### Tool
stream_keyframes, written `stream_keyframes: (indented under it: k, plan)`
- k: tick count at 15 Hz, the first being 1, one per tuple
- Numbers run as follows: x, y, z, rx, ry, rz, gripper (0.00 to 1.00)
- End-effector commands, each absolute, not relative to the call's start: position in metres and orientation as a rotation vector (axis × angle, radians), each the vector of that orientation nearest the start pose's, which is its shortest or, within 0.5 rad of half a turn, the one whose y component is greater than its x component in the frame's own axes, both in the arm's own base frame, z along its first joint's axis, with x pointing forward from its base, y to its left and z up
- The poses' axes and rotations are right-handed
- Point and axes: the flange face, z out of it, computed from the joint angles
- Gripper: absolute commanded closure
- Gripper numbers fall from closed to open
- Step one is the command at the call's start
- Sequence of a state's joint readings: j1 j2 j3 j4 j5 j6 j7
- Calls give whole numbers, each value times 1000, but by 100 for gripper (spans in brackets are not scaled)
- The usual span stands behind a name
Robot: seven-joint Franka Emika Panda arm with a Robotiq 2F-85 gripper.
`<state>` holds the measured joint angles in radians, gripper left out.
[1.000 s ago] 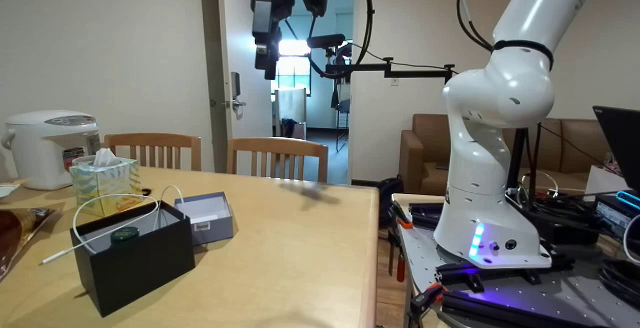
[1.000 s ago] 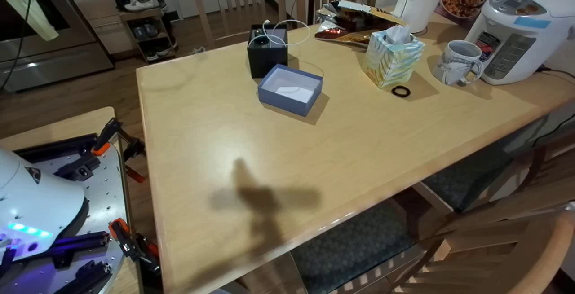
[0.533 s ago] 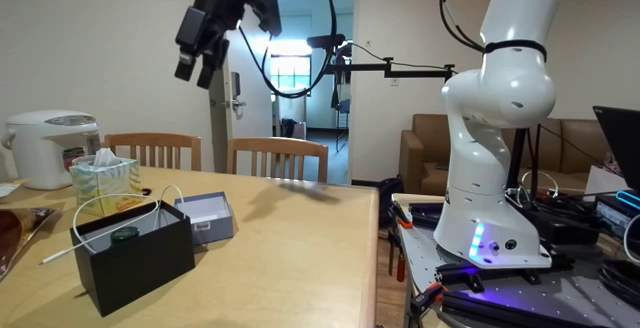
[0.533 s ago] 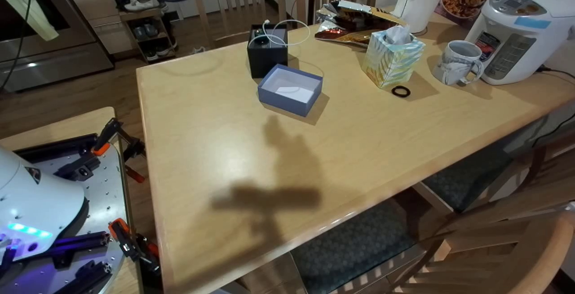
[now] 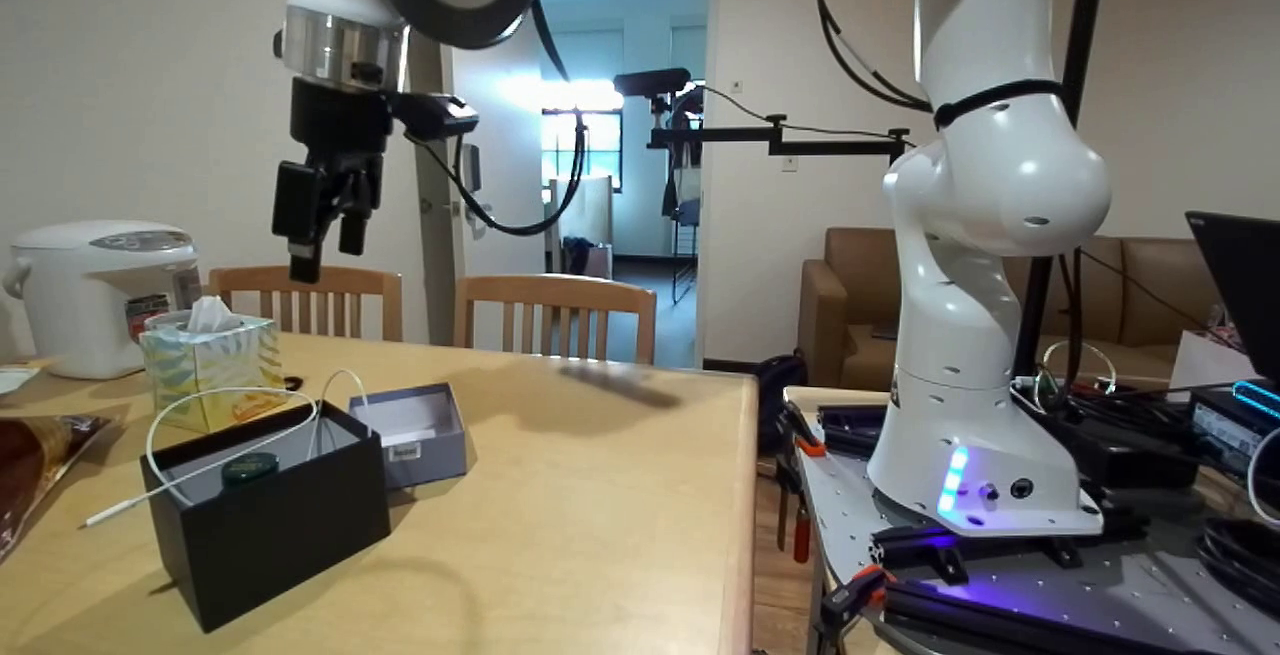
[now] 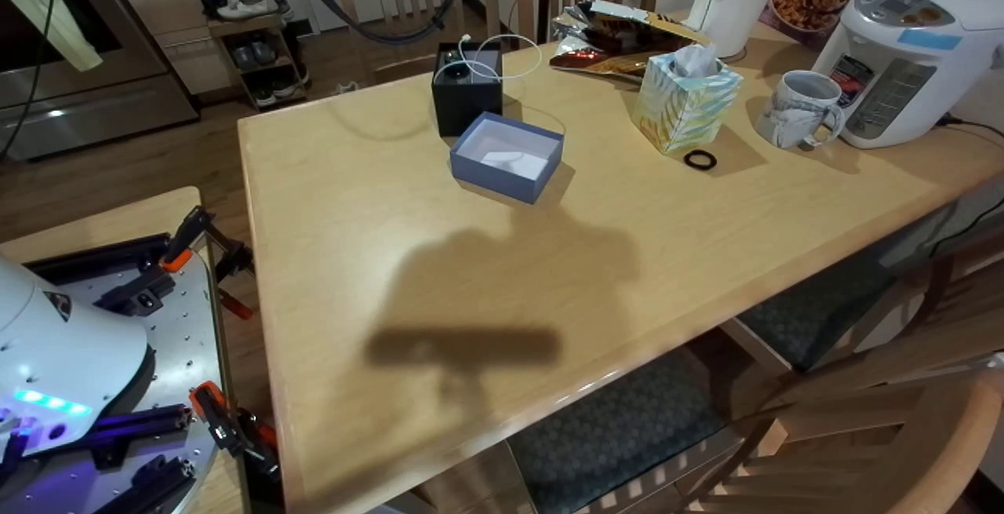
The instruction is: Remove the white cable from the black box then put it on the table
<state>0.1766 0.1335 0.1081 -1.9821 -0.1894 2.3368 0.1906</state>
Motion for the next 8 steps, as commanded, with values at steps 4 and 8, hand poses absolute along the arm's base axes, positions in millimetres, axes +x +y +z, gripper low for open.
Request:
stream_keyframes:
  k: [4, 8]
  plan:
    - [608, 166, 408, -3237, 164, -401, 0]
    - [605, 153, 395, -3164, 504, -323, 0]
